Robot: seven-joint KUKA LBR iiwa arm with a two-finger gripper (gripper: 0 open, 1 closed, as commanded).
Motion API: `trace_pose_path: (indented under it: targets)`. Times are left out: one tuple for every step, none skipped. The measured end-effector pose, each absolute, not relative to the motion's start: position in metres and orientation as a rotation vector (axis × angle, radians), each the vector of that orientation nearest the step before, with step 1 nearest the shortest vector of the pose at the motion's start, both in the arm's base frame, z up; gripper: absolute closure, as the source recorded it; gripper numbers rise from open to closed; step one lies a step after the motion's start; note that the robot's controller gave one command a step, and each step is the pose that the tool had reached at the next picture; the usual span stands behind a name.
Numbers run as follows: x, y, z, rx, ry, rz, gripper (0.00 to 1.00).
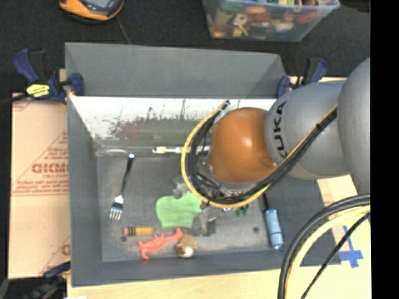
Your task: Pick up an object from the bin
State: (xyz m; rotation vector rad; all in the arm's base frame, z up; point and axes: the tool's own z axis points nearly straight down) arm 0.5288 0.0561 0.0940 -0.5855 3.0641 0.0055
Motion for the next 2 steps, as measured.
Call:
trace_pose_path:
  targets:
    - [0.5247,0.0646,0.0751,-0.629,3.055,0.004,1.0]
    - [0.5246,0.0647,0.0752,-0.628,3.055,0.004,1.0]
